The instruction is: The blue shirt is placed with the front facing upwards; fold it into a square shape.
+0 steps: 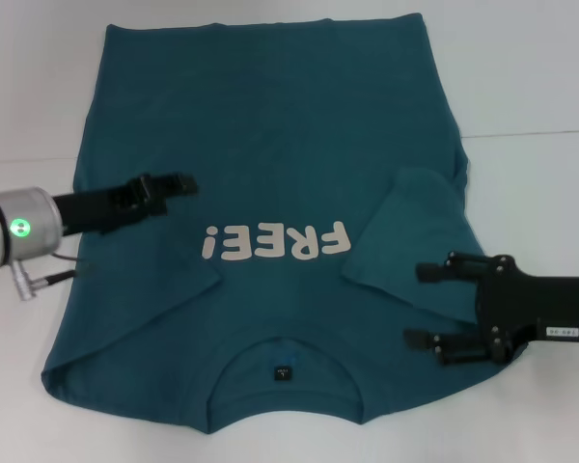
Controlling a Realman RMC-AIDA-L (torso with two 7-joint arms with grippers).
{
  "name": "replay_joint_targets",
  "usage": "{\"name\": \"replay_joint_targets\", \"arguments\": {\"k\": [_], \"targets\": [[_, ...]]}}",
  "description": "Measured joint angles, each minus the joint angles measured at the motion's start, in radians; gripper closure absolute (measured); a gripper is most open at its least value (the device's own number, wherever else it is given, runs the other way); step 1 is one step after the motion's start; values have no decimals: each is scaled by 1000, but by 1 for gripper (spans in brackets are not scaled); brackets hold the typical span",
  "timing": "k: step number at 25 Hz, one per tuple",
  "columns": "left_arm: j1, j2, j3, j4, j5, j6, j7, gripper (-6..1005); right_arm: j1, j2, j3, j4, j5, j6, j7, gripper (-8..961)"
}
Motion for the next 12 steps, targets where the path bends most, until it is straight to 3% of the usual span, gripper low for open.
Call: {"name": "replay_joint_targets", "arguments": {"k": [8, 12], "targets": [[14, 123, -3, -45, -173, 309, 445, 188, -8, -19, 36, -193, 3, -26, 268, 29], [23, 167, 7, -65, -152, 428, 557, 139, 8, -52, 33, -250, -24, -22, 464, 29]]}}
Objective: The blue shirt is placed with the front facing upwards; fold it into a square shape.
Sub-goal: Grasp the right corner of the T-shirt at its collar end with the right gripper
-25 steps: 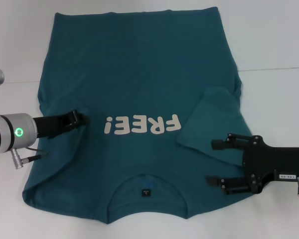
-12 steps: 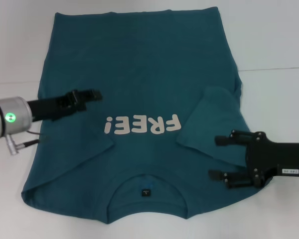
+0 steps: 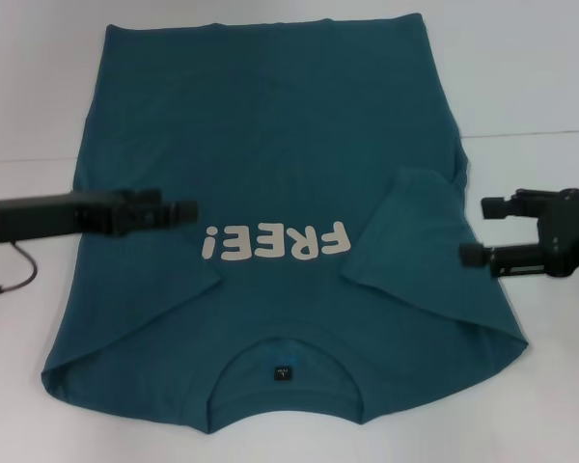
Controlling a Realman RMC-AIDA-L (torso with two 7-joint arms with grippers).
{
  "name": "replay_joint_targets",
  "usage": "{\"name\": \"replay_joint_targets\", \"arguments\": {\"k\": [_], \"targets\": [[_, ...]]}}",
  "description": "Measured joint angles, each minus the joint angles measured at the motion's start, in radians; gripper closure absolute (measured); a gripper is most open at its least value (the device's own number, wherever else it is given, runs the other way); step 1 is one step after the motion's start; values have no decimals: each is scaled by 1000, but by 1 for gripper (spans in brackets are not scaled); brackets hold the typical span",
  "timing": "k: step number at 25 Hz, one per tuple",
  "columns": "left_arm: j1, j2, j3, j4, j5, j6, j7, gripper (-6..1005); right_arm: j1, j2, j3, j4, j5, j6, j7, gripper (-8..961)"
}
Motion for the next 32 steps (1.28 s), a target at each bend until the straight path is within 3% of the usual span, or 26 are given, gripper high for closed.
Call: {"name": "replay_joint_targets", "arguments": {"k": [3, 9, 14, 18, 20, 21, 26, 32], "targets": [[19, 7, -4, -2, 31, 21, 32, 102, 20, -17, 4, -43, -72, 16, 143, 30], [55, 11, -23, -5, 61, -1, 12, 78, 70, -23, 8, -85, -279, 81, 399, 35], [80, -2, -71, -1, 57, -11, 9, 78, 120, -23, 9, -50, -461, 116, 575, 37], [77, -10, -117, -1, 50, -12, 7, 78, 127, -39, 13, 15, -471, 127, 669, 43], [74, -12, -135, -1, 50, -12, 6, 78, 129, -72, 54, 112, -466, 139, 714, 47], [72, -12, -142, -2, 49, -12, 6, 78, 129, -72, 54, 112, -466, 139, 714, 50], [66, -10, -146, -4, 51, -8, 11, 78, 129, -120, 164, 277, -454, 157, 733, 61], [64, -5, -115, -7, 59, 7, 15, 78, 119, -122, 194, 336, -449, 159, 740, 75]]}}
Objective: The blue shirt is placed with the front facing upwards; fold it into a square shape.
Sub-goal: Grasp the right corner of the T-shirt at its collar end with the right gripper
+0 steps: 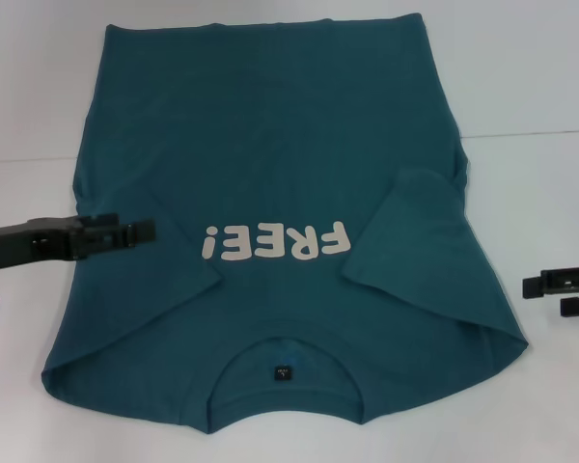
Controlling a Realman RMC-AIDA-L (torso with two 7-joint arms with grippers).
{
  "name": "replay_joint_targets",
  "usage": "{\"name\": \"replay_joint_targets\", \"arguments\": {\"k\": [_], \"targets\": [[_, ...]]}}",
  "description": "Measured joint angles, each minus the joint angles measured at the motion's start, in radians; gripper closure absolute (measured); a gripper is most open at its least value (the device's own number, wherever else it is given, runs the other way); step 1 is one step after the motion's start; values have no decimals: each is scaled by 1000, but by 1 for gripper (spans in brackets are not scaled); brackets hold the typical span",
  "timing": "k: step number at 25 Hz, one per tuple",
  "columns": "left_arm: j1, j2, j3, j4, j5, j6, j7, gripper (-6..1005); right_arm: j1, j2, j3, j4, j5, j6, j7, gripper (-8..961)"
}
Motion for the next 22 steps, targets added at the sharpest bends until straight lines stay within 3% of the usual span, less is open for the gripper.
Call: {"name": "replay_joint_targets", "arguments": {"k": [8, 22], "targets": [[-1, -5, 7, 4, 1, 1, 1, 78, 9, 17, -5, 23, -1, 4, 26, 94], [5, -1, -10, 4, -7, -4, 1, 79, 21, 21, -24, 78, -9, 44, 48, 127]]}}
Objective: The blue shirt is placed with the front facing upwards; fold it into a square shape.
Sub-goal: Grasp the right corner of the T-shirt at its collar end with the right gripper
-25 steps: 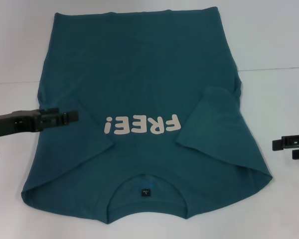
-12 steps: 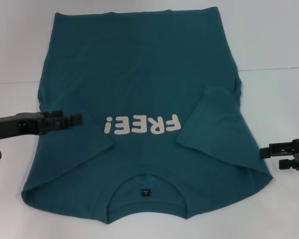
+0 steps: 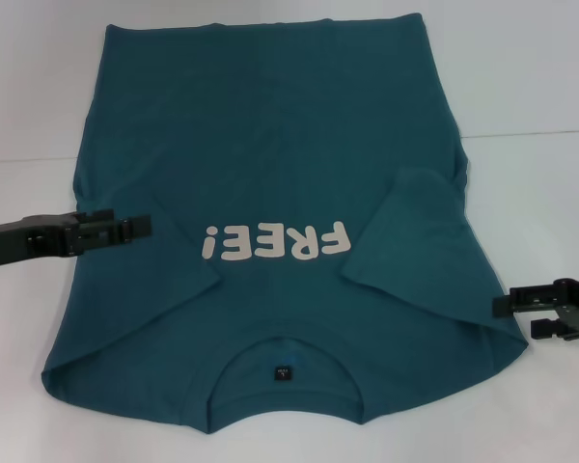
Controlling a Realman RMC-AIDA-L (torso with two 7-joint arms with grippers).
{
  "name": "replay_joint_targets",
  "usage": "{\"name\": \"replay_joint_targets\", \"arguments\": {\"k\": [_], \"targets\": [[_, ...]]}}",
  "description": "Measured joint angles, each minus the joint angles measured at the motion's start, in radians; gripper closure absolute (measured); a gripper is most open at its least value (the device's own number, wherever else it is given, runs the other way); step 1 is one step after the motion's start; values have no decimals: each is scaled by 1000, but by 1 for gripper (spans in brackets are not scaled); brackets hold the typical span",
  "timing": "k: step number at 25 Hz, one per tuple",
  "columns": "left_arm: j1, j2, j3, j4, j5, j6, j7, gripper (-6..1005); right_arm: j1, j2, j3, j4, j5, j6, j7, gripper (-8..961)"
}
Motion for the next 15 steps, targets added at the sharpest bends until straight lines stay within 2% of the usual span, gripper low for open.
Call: {"name": "replay_joint_targets", "arguments": {"k": [15], "targets": [[3, -2, 1, -3, -1, -17, 0, 79, 7, 9, -7, 38, 0, 51, -7, 162]]}}
